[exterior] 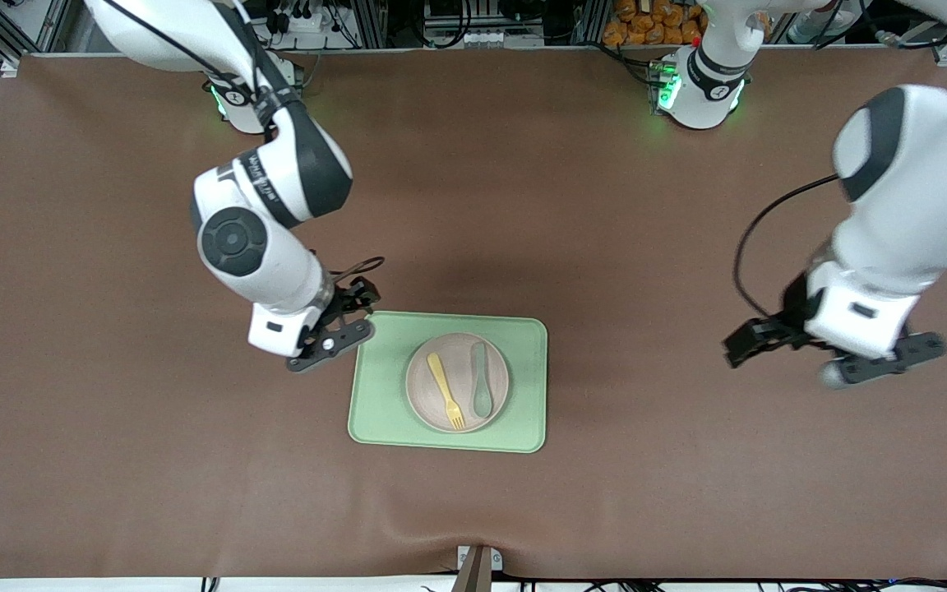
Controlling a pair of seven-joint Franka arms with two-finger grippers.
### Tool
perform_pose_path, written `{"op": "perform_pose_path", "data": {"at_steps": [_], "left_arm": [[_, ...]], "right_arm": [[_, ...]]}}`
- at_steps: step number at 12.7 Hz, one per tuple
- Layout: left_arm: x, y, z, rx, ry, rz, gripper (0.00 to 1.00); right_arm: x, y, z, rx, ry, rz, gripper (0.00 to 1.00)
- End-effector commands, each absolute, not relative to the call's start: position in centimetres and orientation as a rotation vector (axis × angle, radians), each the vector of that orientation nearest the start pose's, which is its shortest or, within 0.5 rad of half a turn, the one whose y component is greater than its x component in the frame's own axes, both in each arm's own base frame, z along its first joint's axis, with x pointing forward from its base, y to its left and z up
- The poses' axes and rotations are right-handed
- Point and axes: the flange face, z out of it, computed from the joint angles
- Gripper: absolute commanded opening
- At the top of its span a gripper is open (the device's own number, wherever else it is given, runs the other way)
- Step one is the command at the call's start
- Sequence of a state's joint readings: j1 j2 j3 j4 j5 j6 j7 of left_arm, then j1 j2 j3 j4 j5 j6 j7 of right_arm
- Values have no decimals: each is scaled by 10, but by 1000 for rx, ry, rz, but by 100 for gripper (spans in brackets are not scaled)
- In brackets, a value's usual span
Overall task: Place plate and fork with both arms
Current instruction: 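Release the plate and raise the left gripper while the right gripper approaches, then lower the right gripper over the plate and grasp the yellow fork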
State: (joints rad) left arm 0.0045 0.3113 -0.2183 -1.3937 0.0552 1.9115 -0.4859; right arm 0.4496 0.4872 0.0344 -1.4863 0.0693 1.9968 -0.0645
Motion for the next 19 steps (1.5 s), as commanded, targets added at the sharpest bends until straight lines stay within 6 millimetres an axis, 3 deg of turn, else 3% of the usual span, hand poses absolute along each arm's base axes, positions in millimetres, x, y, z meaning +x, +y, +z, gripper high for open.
{"op": "perform_pose_path", "data": {"at_steps": [1, 3, 5, 7, 8, 13, 17, 19], "left_arm": [[649, -67, 578, -3191, -391, -300, 100], [625, -59, 607, -3165, -375, -241, 100], [599, -20, 632, -3146, -395, -169, 100], [578, 16, 647, -3141, -309, -103, 100], [570, 28, 651, -3145, -330, -74, 100], [565, 36, 656, -3133, -351, -76, 100], [563, 54, 657, -3124, -370, -79, 100], [562, 46, 664, -3130, -343, -100, 100]], "right_arm": [[622, 361, 387, -2876, -987, -146, 100], [632, 364, 378, -2830, -1077, -262, 100], [637, 370, 370, -2811, -1096, -346, 100], [649, 373, 348, -2820, -1013, -420, 100], [652, 375, 328, -2834, -960, -418, 100], [653, 428, 255, -2815, -886, -472, 100], [655, 423, 225, -2847, -814, -425, 100], [649, 428, 213, -2856, -787, -398, 100]]}}
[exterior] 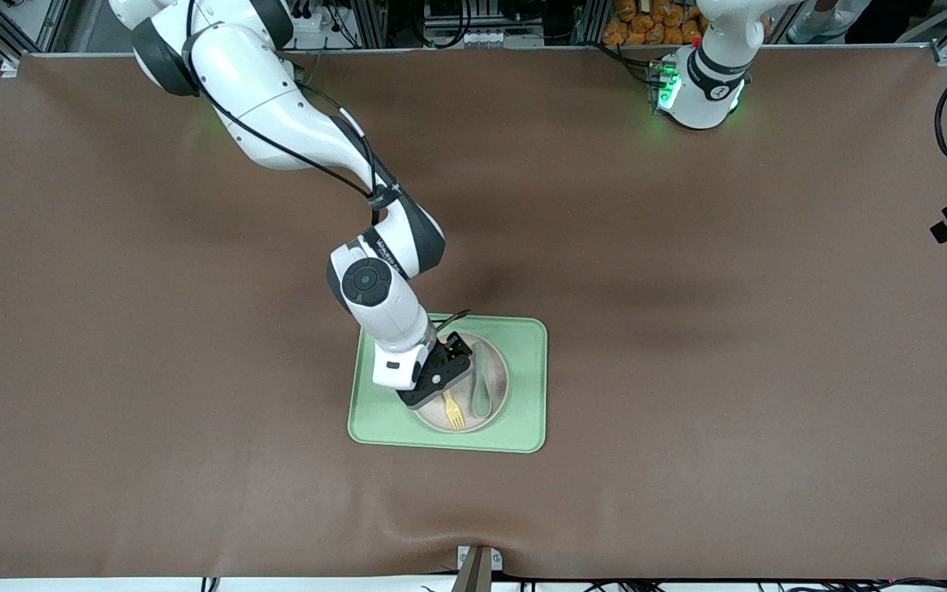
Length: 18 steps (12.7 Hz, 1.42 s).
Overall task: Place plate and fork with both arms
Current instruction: 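Lower the right gripper over the plate and grasp the yellow fork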
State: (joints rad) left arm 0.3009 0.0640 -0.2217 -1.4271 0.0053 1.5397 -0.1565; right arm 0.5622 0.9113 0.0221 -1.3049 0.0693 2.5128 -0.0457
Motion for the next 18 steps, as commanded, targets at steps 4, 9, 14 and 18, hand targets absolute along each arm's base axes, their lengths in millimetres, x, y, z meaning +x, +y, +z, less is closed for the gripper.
{"op": "perform_pose_path", "data": {"at_steps": [4, 9, 14, 18], "left_arm": [[560, 27, 665, -3124, -296, -101, 100], [559, 22, 669, -3128, -277, -113, 100], [559, 24, 670, -3138, -183, -116, 100], [559, 9, 670, -3146, -154, -116, 100]], "right_arm": [[644, 431, 204, -2867, -742, -369, 100], [642, 430, 190, -2866, -710, -335, 100], [642, 429, 181, -2857, -679, -337, 100], [641, 429, 177, -2858, -687, -337, 100]]}}
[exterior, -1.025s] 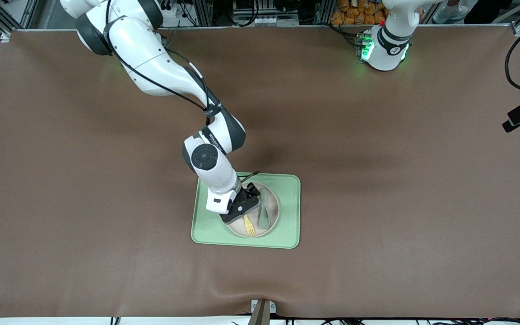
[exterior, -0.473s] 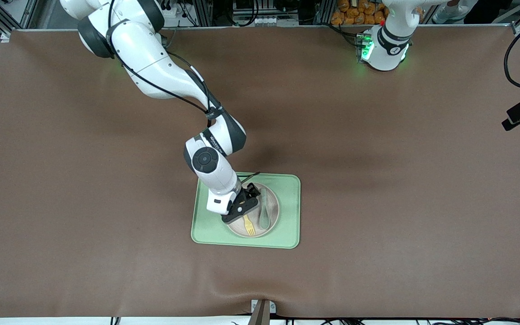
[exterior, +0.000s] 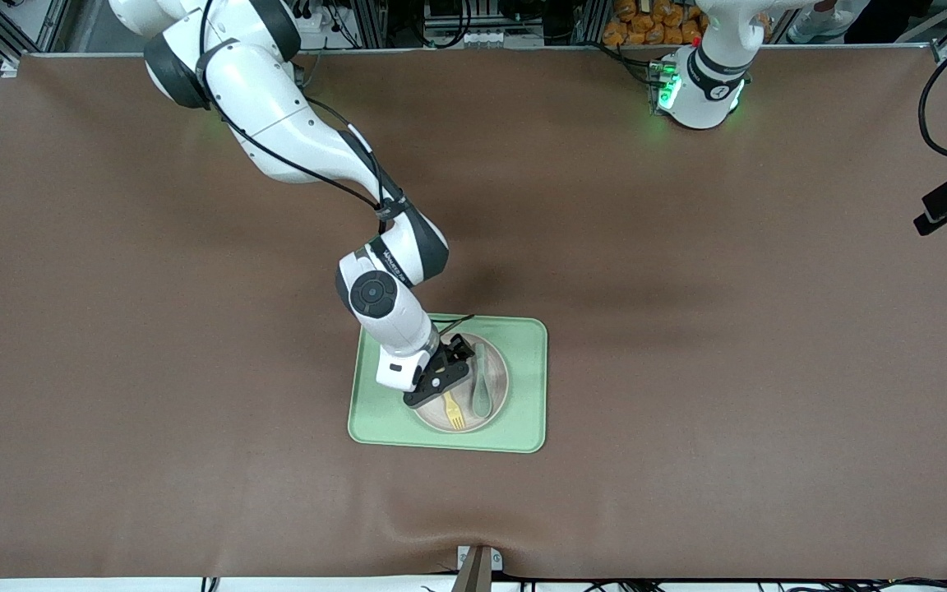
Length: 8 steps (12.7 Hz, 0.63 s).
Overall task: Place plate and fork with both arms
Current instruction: 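Lower the right gripper over the plate and grasp the yellow fork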
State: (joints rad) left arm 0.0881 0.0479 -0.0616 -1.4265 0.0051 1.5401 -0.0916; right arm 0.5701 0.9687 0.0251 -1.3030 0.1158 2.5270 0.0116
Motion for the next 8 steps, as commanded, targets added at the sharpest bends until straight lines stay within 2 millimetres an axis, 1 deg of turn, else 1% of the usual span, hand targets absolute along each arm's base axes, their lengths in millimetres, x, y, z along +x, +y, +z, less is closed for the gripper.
{"op": "perform_pose_path", "data": {"at_steps": [1, 2, 3, 4, 8], "left_arm": [[556, 10, 675, -3145, -149, -128, 100], [554, 10, 677, -3145, -144, -135, 100], [553, 10, 677, -3145, -144, -125, 100], [552, 10, 676, -3145, -144, -109, 100], [549, 10, 677, -3145, -144, -94, 100]], "right_arm": [[641, 429, 177, -2858, -705, -340, 93], [642, 428, 177, -2860, -714, -348, 58], [643, 427, 177, -2855, -718, -366, 15], [643, 426, 175, -2853, -714, -377, 0], [643, 426, 176, -2846, -705, -395, 0]]}}
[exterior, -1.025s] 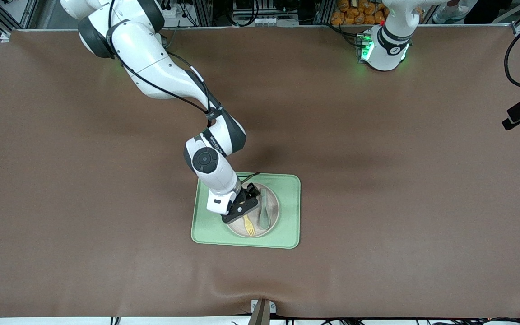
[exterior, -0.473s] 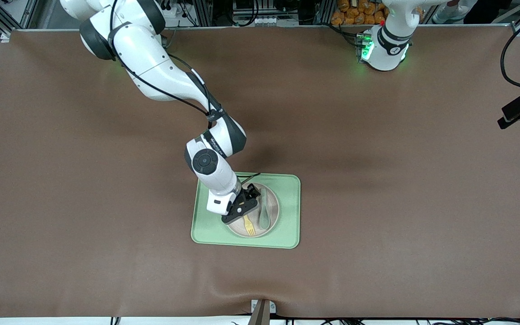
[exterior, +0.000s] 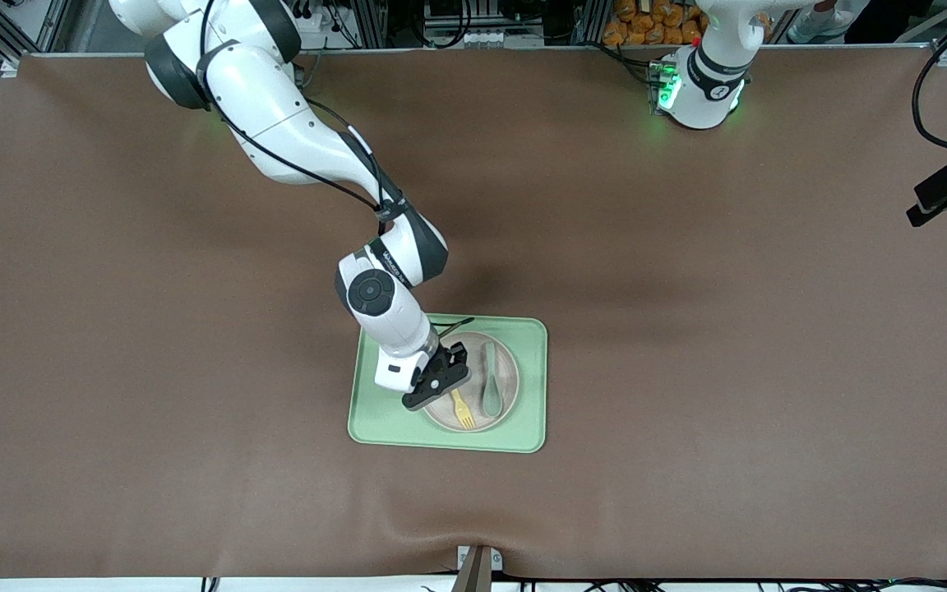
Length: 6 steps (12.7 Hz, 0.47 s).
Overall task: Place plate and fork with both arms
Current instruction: 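Lift the yellow fork off the plate with the right gripper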
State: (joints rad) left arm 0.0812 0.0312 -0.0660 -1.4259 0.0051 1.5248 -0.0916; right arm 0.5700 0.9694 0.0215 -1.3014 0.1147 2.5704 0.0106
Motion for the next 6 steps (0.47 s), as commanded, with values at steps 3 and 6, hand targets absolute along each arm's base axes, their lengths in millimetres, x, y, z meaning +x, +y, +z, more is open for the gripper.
{"op": "perform_pose_path", "data": {"at_steps": [3, 6], "left_arm": [[548, 11, 677, -3145, -149, -87, 100], [548, 10, 677, -3145, -144, -84, 100]], "right_arm": [[648, 421, 182, -2849, -683, -404, 0], [646, 418, 195, -2849, -657, -397, 0]]}}
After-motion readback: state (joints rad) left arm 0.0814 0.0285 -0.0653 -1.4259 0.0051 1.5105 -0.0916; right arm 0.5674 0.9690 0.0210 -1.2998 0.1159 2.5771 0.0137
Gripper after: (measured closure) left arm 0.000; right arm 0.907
